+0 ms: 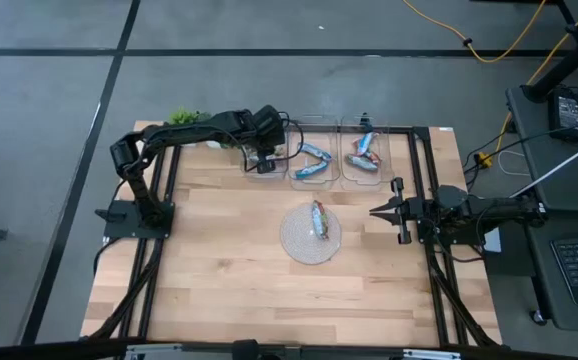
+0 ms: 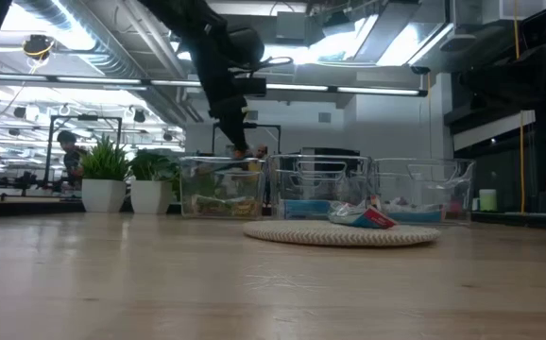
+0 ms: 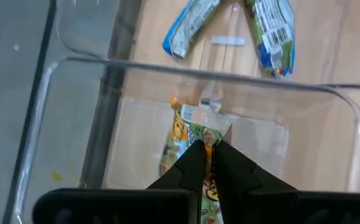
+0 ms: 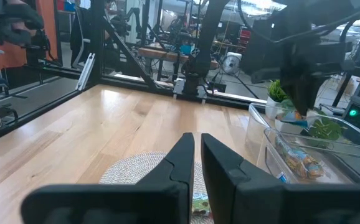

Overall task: Pick and place Granola Bars by type
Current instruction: Put the yellow granola bar into the left transparent bin, then put the red granola bar into the right transparent bin

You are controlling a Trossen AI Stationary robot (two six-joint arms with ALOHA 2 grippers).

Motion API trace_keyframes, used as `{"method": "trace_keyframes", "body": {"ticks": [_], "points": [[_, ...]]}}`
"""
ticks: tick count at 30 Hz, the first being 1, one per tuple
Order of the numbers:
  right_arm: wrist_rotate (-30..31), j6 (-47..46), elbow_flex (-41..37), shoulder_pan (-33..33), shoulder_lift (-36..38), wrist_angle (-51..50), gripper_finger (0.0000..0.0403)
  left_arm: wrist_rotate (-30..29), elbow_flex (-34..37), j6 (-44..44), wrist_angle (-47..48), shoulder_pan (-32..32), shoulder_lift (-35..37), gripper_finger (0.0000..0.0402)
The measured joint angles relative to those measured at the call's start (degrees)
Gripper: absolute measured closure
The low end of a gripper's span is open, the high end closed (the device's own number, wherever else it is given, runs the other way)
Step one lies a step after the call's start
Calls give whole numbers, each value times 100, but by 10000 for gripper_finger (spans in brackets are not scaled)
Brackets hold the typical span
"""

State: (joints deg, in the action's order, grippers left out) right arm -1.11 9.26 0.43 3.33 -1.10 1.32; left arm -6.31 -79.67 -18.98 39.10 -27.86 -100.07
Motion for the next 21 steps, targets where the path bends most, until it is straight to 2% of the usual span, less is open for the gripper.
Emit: {"method": "trace_keyframes", "body": {"ticks": [10, 21], "points": [[0, 0, 0, 1, 0, 1, 369, 26, 150, -204, -235, 7, 4, 371], [1, 0, 0, 1, 0, 0, 369, -209, 36, -500, -255, 212, 39, 297]]}}
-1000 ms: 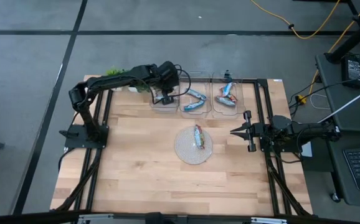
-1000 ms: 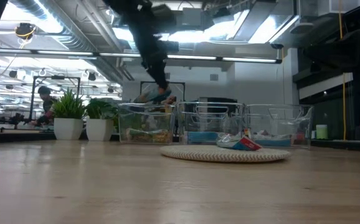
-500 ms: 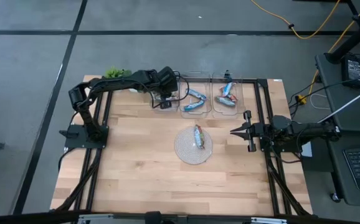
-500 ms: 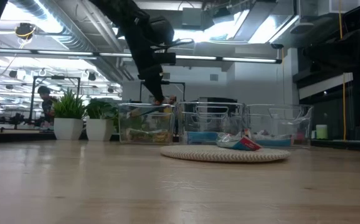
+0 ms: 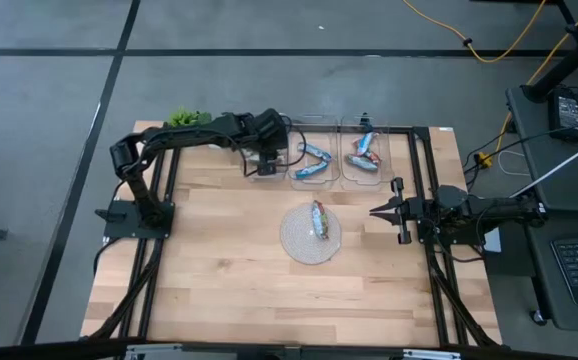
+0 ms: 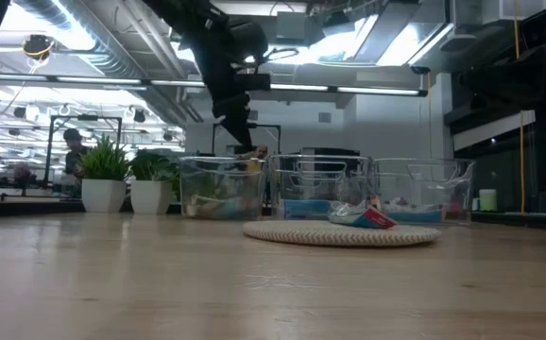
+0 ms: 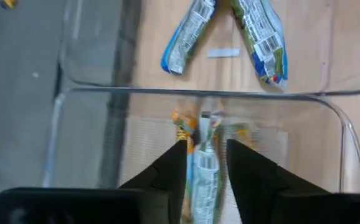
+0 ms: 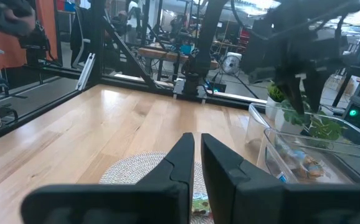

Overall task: Pick and place Granola Bars by type
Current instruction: Put the red granola bar into the right transparent bin

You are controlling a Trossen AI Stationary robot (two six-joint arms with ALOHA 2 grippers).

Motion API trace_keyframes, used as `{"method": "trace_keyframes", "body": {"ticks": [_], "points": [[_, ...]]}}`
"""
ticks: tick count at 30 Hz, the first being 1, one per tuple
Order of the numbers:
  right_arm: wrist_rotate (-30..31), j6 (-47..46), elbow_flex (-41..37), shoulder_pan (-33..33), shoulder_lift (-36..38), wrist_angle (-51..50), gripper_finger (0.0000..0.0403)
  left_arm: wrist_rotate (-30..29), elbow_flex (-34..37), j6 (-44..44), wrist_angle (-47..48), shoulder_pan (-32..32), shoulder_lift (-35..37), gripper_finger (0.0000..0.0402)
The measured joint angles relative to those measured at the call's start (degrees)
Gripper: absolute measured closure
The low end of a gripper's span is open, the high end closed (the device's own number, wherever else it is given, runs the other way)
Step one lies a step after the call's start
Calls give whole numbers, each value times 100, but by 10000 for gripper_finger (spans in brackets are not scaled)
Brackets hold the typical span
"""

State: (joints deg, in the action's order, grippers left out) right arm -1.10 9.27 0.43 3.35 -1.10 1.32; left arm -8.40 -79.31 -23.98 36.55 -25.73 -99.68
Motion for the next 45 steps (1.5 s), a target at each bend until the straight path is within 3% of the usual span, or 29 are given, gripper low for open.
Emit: {"method": "trace_keyframes", "body": {"ticks": [5, 12, 25, 34, 45], "points": [[-1, 1, 0, 0, -1, 0, 369, -227, -201, -366, 116, 376, 246, 275], [0, 1, 0, -1, -2, 2, 369, -243, -231, -831, 122, 1323, 525, 275], [0, -1, 0, -1, 0, 0, 369, -216, -226, -966, -84, 2993, 316, 242], [-1, 1, 0, 0, -2, 0, 369, -149, -229, -1054, -817, 3477, -206, 195], [-1, 1, 2, -1, -2, 0, 369, -227, -229, -1444, -2008, 3506, -1126, 160]]}}
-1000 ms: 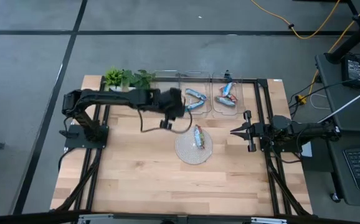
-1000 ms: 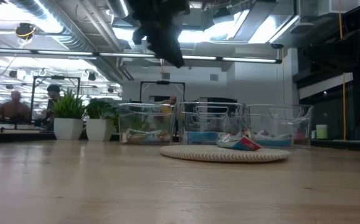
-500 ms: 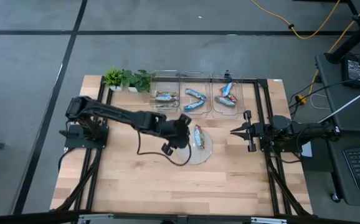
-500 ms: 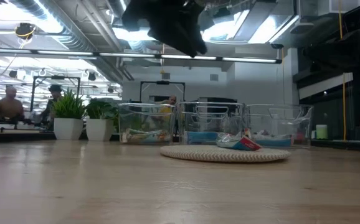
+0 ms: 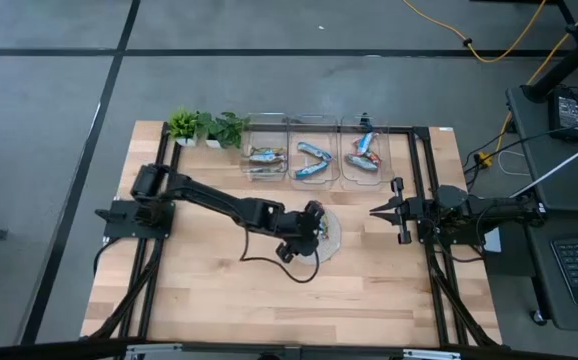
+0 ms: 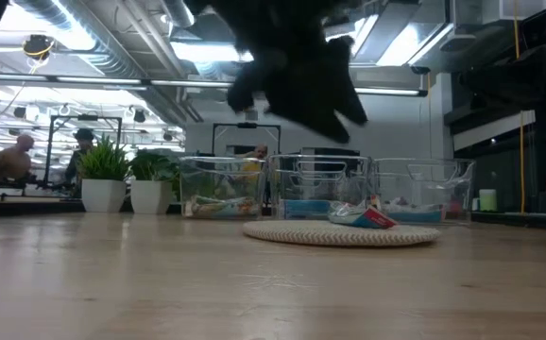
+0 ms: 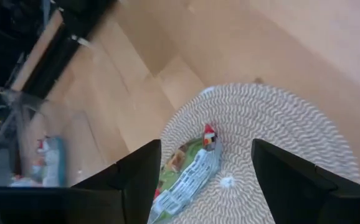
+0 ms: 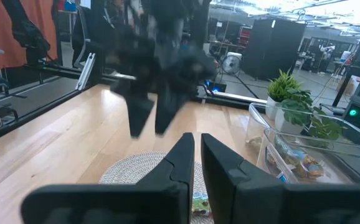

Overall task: Pick and place Granola Bars by type
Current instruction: Put the red granola bar into the right transparent bin

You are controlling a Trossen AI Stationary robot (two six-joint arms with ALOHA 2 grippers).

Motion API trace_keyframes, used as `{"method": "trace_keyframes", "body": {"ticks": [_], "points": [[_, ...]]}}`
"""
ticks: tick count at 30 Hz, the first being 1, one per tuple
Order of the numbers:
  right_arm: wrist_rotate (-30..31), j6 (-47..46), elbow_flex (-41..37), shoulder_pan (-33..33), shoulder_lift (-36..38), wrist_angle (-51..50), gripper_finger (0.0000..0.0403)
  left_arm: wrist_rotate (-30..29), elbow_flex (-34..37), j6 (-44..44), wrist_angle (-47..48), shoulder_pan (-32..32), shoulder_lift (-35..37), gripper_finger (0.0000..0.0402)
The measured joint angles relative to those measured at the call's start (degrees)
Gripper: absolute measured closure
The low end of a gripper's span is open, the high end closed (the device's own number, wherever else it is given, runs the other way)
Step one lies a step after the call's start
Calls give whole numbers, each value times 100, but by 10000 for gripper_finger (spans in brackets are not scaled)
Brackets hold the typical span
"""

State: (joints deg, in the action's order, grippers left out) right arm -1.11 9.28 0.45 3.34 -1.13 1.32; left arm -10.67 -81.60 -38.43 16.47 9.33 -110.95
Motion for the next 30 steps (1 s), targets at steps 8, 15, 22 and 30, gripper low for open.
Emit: {"method": "trace_keyframes", "body": {"ticks": [8, 15, 22, 30], "points": [[-1, -2, 0, 1, 0, 2, 369, -37, 2, -136, -350, -207, -619, 159], [1, -1, 0, 1, 0, 2, 369, -7, 2, -136, -586, -278, -746, 159], [-1, -2, 0, 2, 0, 2, 369, -877, 0, -66, 152, -65, -397, 159], [1, -2, -2, 0, 0, 2, 369, -919, 1, 1386, 2178, 204, 645, 160]]}}
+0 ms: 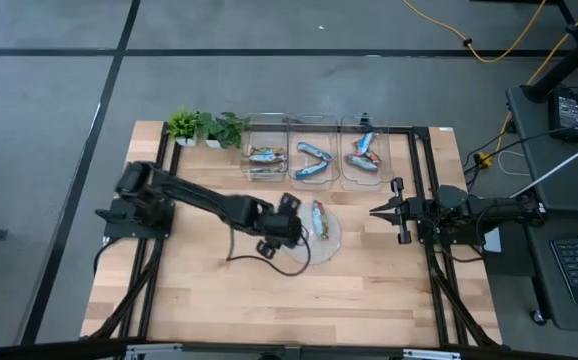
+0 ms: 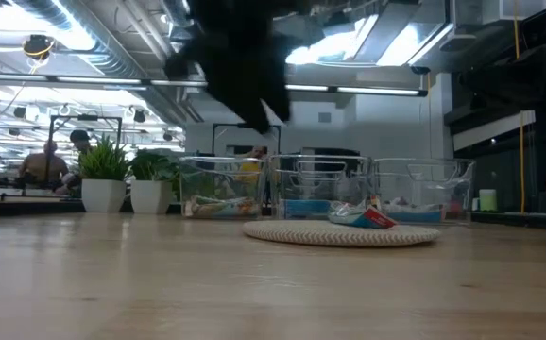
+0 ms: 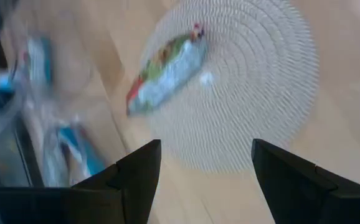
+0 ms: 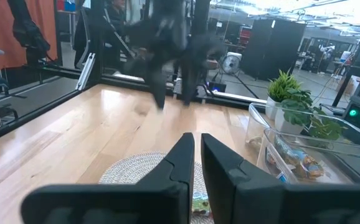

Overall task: Pick and place Granola Bars by type
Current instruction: Put the red granola bar into the right transparent bin

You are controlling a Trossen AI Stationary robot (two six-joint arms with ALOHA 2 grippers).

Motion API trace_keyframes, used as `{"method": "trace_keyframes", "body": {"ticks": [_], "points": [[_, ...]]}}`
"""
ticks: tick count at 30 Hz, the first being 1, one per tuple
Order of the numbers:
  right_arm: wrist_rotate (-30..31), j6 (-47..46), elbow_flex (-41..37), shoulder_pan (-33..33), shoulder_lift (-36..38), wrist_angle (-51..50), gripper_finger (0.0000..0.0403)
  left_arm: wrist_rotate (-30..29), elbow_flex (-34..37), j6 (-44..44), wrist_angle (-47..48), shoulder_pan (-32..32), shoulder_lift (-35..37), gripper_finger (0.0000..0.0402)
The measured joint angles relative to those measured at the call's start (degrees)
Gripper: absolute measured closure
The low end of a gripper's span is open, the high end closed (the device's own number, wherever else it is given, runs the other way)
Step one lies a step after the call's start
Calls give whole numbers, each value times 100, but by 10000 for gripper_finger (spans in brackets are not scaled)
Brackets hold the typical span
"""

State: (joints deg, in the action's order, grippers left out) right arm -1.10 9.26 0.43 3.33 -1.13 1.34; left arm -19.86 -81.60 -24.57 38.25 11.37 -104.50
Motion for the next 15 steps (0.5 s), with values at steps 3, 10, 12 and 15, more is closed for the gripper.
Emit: {"method": "trace_keyframes", "body": {"ticks": [3, 10, 12, 15], "points": [[-1, 1, 1, 1, 0, -1, 369, 241, 115, 464, 380, -64, 670, 160], [0, 2, 0, 0, 0, -2, 369, 194, 1527, 719, -367, -460, 3056, 181], [0, 1, 2, 1, 0, -2, 369, 321, 2227, 781, -1055, -615, 3867, 205], [-2, 1, 2, 1, 0, -2, 369, 762, 3417, 792, -2073, -835, 5036, 254]]}}
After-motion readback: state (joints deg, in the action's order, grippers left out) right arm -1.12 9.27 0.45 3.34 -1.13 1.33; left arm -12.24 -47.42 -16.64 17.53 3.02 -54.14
